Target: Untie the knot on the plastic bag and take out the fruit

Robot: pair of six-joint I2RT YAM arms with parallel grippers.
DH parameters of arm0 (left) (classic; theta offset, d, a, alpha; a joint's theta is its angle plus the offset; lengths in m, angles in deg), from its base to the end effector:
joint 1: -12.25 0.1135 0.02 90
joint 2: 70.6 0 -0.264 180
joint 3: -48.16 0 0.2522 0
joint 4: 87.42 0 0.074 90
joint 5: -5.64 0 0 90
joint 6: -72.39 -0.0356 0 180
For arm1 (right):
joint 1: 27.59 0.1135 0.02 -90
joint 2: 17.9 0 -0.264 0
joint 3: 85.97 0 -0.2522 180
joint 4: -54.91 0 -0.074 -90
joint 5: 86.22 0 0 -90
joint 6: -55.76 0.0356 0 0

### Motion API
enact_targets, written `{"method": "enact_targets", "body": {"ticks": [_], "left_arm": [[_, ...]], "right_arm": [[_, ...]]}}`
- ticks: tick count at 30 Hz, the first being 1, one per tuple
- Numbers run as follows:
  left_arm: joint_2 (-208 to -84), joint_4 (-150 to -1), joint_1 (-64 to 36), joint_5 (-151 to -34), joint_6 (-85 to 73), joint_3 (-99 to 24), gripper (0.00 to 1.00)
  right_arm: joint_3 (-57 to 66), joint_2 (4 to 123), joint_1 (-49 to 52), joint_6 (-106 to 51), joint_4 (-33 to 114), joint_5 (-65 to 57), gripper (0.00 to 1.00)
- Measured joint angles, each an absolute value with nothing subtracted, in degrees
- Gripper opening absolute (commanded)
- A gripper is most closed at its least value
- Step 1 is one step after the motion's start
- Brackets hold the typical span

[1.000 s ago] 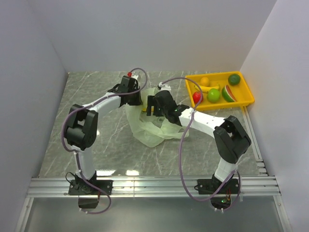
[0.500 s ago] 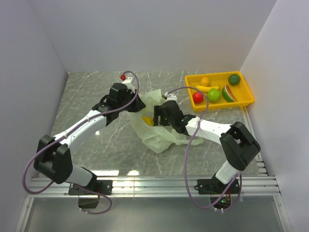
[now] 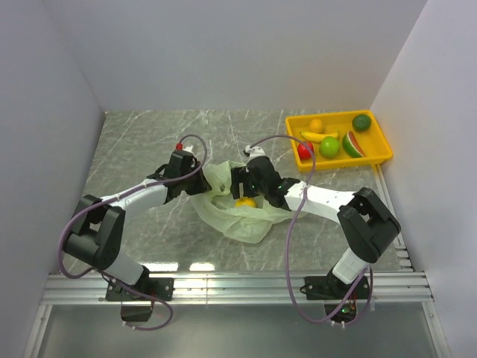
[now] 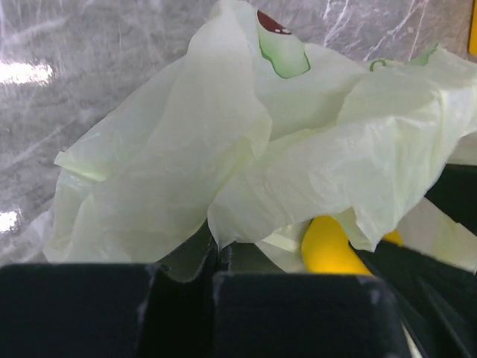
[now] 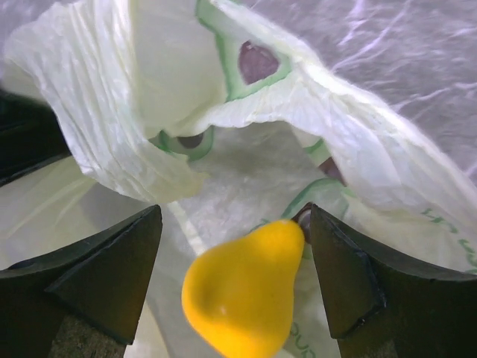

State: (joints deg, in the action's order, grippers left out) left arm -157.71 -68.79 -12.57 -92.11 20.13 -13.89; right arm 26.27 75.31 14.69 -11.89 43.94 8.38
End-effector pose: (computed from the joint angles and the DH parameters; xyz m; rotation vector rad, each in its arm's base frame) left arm 0.2831 -0.1362 0.1949 -0.2036 2.4239 -0.6807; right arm 0.2613 0.2338 0.2037 -0.3454 2.2305 0.5325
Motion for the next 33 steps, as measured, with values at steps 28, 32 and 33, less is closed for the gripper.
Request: {"method": "enact_targets", "body": {"ticks": [28, 32, 33], "left_arm": [[-149.23, -75.94, -15.76, -93.16, 25.64, 0.45, 0.08], [-148.69, -76.23, -15.76, -93.14, 26.12, 0.47, 0.08], [-148.47, -76.20, -15.76, -93.14, 26.20, 0.49, 0.08]], "right_arm": [[27.45, 78.42, 24.96, -5.66, 28.16, 12.84, 0.64], [27.50, 78.48, 25.42, -4.79, 28.27, 14.17, 0.24], [27.50, 78.48, 25.42, -4.72, 28.22, 14.46, 0.19]]}}
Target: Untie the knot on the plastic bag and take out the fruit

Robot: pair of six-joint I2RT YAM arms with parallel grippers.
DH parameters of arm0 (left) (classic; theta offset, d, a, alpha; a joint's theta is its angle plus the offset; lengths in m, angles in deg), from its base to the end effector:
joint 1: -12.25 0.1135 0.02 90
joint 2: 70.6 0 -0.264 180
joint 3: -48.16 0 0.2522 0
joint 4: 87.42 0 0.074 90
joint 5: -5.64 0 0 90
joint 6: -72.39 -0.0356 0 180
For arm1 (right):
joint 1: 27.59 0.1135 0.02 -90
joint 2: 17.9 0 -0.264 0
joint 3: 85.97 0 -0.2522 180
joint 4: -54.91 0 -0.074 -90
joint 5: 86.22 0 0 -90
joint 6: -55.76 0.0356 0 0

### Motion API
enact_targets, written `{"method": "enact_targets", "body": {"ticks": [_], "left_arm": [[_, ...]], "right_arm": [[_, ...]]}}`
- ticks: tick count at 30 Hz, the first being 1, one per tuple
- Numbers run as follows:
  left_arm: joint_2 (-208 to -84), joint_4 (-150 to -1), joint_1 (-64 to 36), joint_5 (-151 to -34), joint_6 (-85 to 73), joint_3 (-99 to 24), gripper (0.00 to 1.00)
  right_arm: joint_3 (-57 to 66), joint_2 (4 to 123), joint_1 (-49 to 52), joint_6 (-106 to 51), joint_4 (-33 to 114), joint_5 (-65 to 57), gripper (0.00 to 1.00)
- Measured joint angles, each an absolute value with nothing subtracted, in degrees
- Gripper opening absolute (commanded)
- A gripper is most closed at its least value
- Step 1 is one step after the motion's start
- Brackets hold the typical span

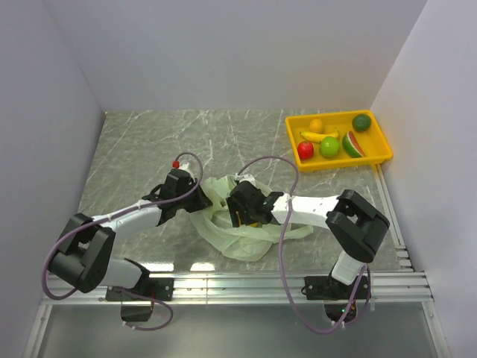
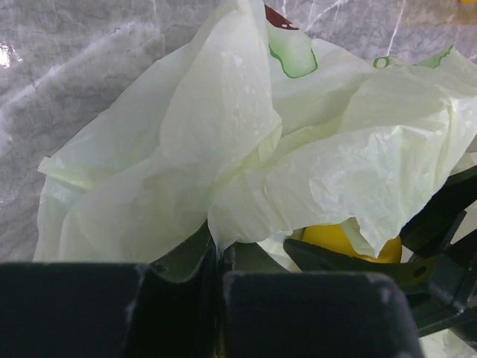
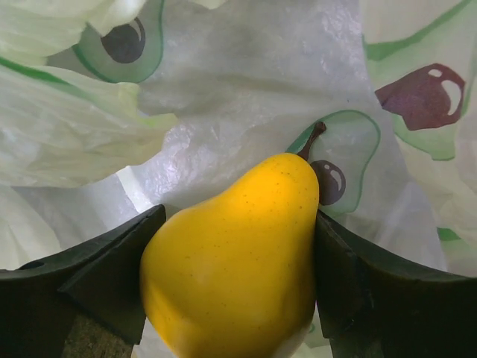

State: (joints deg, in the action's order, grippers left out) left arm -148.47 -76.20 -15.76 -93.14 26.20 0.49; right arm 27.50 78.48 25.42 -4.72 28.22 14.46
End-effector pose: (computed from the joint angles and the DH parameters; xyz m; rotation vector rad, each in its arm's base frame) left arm 0.2309 -0.1290 0.1725 -0.2499 2.4115 -0.7920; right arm 0.2027 0.2581 0.1594 -0.4514 2.5251 0.3282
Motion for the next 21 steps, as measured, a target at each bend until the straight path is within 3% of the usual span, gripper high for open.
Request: {"method": "enact_targets", "body": {"ticks": [3, 13, 21], "left_arm": [[-147.62, -75.85, -15.76, -92.85, 26.25, 0.49, 0.07], [-143.88, -71.81, -15.58, -87.54, 24.83, -1.45, 0.03], [-137.45, -69.60, -15.54, -85.53, 17.66, -5.06, 0.01]], "right_arm": [[27.47, 77.54, 25.42, -5.16, 27.48, 15.05, 0.11], [16.89, 59.77, 24.24, -12.26, 25.51, 18.35, 0.10], [12.50, 52.36, 7.34, -14.45, 27.28, 20.91, 0.13]]}}
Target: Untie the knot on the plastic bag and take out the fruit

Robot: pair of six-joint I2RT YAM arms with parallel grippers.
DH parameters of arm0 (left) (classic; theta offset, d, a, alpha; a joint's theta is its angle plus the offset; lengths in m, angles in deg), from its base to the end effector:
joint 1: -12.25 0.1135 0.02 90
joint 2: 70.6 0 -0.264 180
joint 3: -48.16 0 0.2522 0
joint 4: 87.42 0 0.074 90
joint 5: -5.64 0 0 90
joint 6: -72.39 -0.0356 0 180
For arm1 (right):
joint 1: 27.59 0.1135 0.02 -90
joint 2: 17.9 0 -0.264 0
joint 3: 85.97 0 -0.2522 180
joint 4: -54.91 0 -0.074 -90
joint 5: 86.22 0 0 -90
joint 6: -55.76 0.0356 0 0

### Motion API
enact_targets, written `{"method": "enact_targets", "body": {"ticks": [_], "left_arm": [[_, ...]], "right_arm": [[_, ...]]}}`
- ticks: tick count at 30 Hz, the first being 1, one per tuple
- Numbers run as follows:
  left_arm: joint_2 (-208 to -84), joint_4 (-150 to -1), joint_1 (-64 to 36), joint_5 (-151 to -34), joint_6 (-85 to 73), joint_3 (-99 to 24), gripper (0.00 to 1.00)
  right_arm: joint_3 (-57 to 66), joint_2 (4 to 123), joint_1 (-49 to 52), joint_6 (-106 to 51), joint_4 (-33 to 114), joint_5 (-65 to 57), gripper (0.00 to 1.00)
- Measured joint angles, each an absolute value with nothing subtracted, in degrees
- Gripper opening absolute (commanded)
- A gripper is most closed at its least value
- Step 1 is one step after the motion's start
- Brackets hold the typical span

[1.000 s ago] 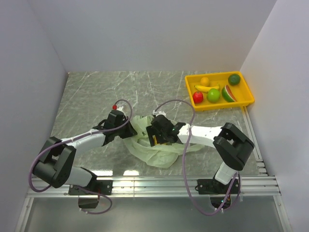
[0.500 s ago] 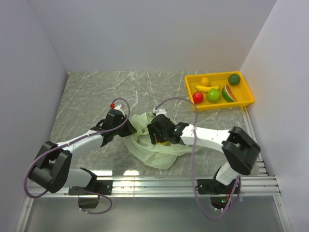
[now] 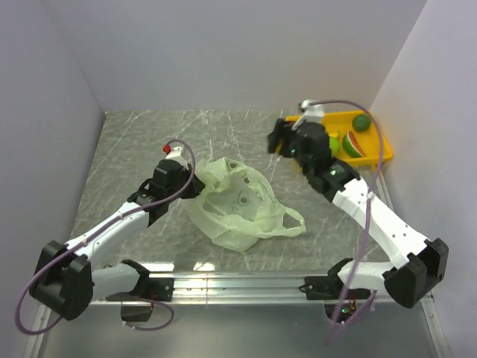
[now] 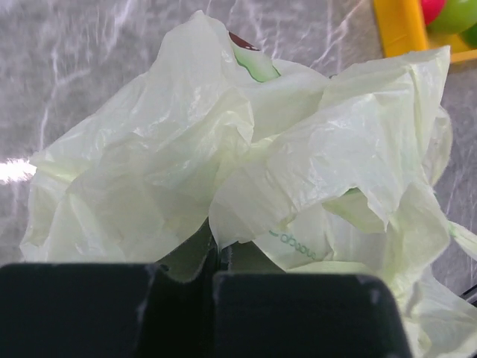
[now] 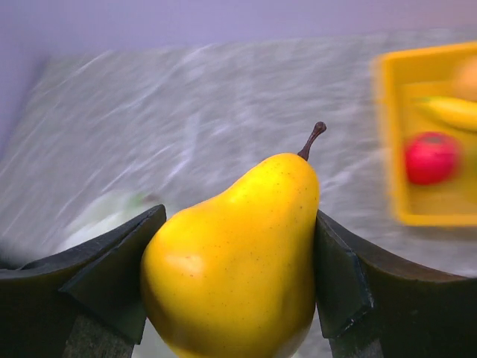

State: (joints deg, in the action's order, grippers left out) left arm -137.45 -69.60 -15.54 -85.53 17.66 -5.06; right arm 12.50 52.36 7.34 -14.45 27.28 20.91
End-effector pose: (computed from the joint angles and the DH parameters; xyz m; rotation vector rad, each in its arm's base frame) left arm 0.2251 -0.1194 0.2396 -0.1306 2.1903 -0.6624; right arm 0.2371 0.1528 0.3808 -0.0369 1.8608 0.3889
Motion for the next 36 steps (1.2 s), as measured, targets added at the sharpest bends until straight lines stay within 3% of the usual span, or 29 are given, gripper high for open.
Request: {"method": "enact_targets", "body": {"ticks": [9, 12, 13, 15, 16, 19, 23, 29, 36], "left_arm": [[-125.28, -69.52, -15.47, -86.16, 8.04, -5.13, 0.01], [-120.10, -70.00, -15.47, -86.95, 5.31, -4.12, 0.01], [-118.13, -69.98, -15.47, -87.26, 4.32, -3.49, 0.01], [-115.42, -69.87, -15.47, -87.52, 3.21, -2.57, 0.01], [-114.46, -69.67, -15.47, -87.50, 2.88, -2.20, 0.01], [-112.88, -68.84, -15.47, -86.86, 2.55, -1.74, 0.01], [-113.76, -67.59, -15.43, -83.34, 3.63, -1.72, 0.01], [-121.45, -64.80, -12.39, -77.27, 7.73, -3.97, 0.01], [-134.50, -62.57, -1.05, -73.44, 13.46, -12.78, 0.05]], "right_arm": [[7.82, 67.69, -21.62, -9.88, 24.09, 24.34, 0.17], [3.82, 74.61, -27.80, -8.26, 24.11, 23.92, 0.34], [2.14, 77.08, -29.51, -7.98, 24.20, 23.55, 0.51], [-1.40, 81.91, -32.52, -7.61, 24.38, 22.96, 0.70], [-3.30, 84.17, -33.42, -7.57, 24.20, 22.89, 0.85], [-10.45, 90.81, -34.21, -7.61, 22.78, 23.03, 0.98], [-17.29, 95.64, -33.79, -8.11, 20.73, 22.11, 1.00], [-18.10, 93.10, -33.48, -9.05, 18.12, 20.64, 1.00], [-14.69, 76.34, -32.83, -9.84, 13.80, 18.39, 1.00]]}}
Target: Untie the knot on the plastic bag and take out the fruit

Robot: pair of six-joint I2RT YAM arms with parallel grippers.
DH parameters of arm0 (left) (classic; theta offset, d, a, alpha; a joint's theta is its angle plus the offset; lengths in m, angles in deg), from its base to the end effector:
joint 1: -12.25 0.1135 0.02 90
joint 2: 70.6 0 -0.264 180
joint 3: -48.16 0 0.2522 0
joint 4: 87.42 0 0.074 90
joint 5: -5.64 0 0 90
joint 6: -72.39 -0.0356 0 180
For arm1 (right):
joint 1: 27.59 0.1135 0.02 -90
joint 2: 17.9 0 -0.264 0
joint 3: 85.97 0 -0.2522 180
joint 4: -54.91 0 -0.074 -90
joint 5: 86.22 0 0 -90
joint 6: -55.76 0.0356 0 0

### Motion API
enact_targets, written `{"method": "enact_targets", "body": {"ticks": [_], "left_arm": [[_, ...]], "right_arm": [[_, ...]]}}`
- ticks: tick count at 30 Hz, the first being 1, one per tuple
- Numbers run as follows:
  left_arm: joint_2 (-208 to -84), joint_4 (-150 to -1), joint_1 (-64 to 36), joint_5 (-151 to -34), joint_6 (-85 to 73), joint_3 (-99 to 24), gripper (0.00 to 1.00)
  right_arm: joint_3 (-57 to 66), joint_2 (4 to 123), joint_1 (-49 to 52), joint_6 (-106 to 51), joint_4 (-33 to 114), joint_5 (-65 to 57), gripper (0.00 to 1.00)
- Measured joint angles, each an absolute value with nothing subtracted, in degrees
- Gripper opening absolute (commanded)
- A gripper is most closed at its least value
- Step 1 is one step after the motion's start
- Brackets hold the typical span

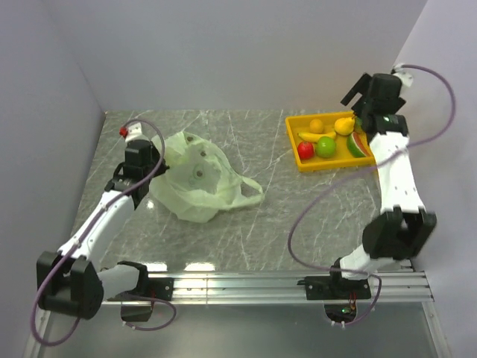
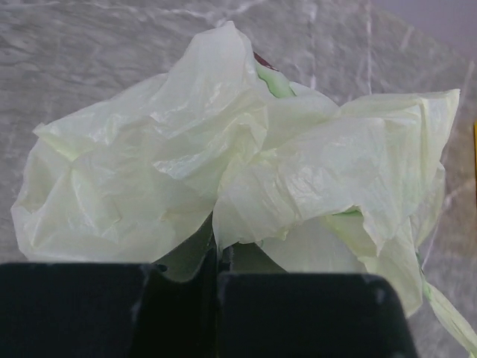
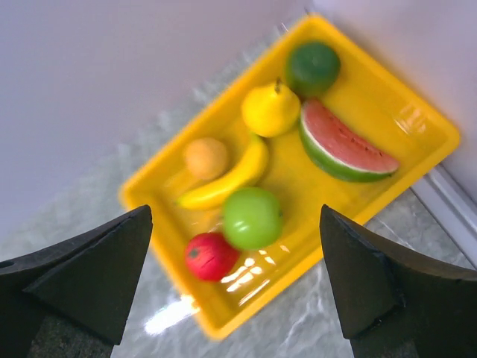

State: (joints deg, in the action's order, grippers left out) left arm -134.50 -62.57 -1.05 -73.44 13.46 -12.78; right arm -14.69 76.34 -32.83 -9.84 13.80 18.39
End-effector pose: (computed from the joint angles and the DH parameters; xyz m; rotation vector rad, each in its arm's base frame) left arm 0.2469 -0.0514 0.2867 -0.4345 2.0124 -0.2862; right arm 0.3782 -0.0437 0.3912 0.6690 1.9057 -0.0477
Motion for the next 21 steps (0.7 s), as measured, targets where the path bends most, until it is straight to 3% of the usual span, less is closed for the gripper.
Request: {"method": "enact_targets", "body": {"ticks": [1, 4, 5, 7, 8, 10, 21], "left_arm": [[-136.08, -62.67, 0.15, -73.01, 13.90, -13.93, 0.06], [-140.69, -62.15, 3.21, -72.88, 15.32, -17.45, 0.22], [-142.24, -61.82, 4.35, -73.12, 15.97, -18.83, 0.45], [-144.93, -60.97, 6.60, -74.56, 16.63, -21.87, 0.70], [-145.89, -60.25, 7.89, -75.50, 17.26, -23.31, 0.87], [-146.57, -58.28, 9.97, -76.53, 17.85, -25.82, 0.98], [-140.53, -38.96, 8.72, -77.42, 12.30, -46.22, 0.99]], "right_arm": [[-14.08, 72.58, -32.68, -9.73, 13.47, 17.71, 1.00], [-12.09, 60.93, -32.28, -9.18, 14.02, 15.62, 1.00], [-11.04, 57.76, -32.22, -9.10, 14.41, 14.79, 1.00], [-7.74, 50.02, -32.11, -8.68, 15.61, 13.04, 1.00], [-6.12, 46.72, -32.11, -8.57, 15.85, 12.27, 1.00], [-3.06, 40.91, -32.11, -8.64, 16.38, 11.03, 1.00], [3.50, 24.12, -32.08, -15.76, 12.81, 11.03, 1.00]]}}
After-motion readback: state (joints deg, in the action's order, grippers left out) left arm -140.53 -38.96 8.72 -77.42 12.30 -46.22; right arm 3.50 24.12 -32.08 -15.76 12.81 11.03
